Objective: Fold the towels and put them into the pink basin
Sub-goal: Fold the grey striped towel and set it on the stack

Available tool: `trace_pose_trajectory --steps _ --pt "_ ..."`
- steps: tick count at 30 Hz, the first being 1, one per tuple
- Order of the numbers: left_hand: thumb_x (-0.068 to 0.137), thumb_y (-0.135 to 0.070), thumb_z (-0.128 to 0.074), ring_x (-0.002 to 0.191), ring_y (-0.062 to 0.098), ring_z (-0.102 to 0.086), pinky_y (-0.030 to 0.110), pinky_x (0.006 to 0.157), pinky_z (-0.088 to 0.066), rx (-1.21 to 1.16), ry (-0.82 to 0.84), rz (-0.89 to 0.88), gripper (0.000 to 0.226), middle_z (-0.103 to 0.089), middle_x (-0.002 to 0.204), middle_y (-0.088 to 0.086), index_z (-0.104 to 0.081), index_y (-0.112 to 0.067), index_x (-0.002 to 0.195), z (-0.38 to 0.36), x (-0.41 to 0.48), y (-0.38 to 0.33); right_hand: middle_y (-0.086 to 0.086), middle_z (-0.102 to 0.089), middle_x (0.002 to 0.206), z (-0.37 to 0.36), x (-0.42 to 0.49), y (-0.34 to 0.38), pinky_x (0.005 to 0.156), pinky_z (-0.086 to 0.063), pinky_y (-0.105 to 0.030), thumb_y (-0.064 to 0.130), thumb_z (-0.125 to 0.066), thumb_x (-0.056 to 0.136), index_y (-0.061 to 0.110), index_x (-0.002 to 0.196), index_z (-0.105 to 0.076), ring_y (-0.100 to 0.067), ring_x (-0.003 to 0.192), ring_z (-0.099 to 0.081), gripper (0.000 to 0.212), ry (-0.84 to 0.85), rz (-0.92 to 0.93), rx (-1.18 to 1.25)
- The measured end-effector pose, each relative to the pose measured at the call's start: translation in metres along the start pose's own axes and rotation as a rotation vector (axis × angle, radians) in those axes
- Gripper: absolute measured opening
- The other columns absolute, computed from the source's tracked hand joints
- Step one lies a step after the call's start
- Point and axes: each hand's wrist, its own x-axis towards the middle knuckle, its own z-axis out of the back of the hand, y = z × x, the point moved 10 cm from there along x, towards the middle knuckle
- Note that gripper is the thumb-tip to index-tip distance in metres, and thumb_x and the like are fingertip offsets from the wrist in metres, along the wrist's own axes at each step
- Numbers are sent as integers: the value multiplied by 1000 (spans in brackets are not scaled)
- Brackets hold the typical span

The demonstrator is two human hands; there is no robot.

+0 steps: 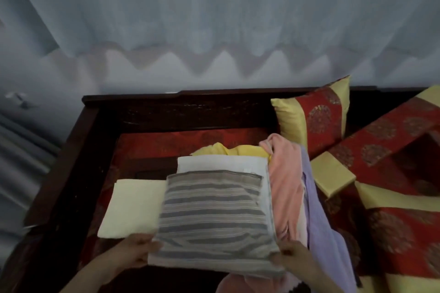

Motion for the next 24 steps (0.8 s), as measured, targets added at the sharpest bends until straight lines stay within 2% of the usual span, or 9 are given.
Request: trace_pose_trajectory --steps 2,4,6,8,12,15,18,21,24 --pt "61 -43 -76 56 8 -60 21 56 -45 154 -11 57 34 -66 61 -3 -64 -12 71 -3 17 18 22 -61 58 -18 9 -17 66 -45 -21 22 -81 67 14 66 -67 4 62 -56 16 20 -6 -54" --pt "76 -35 -74 50 4 -57 16 47 -42 341 -21 74 27 -63 56 -7 -59 -16 64 -1 32 14 25 -55 51 -23 18 -15 61 -40 -20 47 -78 59 32 55 -55 5 55 -52 27 73 -32 -155" --pt "84 -38 -65 64 9 -61 17 55 -47 604 -23 57 26 -64 69 -5 -59 -19 67 6 49 -6 16 -55 50 -14 31 -1 57 -36 -19 62 -71 58 33 50 -55 3 50 -50 34 99 -58 -315" --pt "86 -39 -60 73 14 -60 24 64 -46 811 -205 -77 25 -63 77 -2 -55 -22 68 30 62 -49 9 -60 57 16 47 33 57 -40 -24 67 -68 61 26 66 -63 -1 55 -54 41 -68 -4 -370" --pt "87 -12 -59 95 28 -59 34 80 -44 788 -472 -546 12 -64 98 10 -64 -14 97 42 92 -139 3 -63 80 63 90 108 65 -41 -31 38 -73 78 16 88 -66 -19 77 -60 25 -442 280 -293" --pt "86 -11 -56 108 31 -50 39 88 -45 941 -452 -503 38 -54 117 12 -54 -11 124 39 138 -151 -6 -60 108 62 135 119 79 -47 -36 36 -66 83 15 108 -64 -26 102 -55 33 -458 265 -483" --pt "84 -22 -60 112 28 -48 45 89 -47 986 -420 -356 44 -50 121 8 -49 -19 127 40 165 -143 -4 -54 118 55 161 114 85 -46 -35 34 -64 81 17 120 -56 -26 112 -50 43 -420 228 -614" --pt "79 -26 -68 107 29 -54 43 85 -48 968 -471 -341 40 -54 111 7 -55 -20 116 48 161 -149 -1 -56 101 55 167 112 81 -44 -33 27 -66 78 17 111 -57 -26 100 -56 36 -394 217 -600" --pt "78 -18 -72 85 21 -63 26 69 -46 873 -471 -524 10 -63 86 0 -67 -20 85 53 142 -178 4 -56 68 66 163 117 63 -39 -27 16 -74 74 13 76 -65 -16 69 -56 9 -358 307 -385"
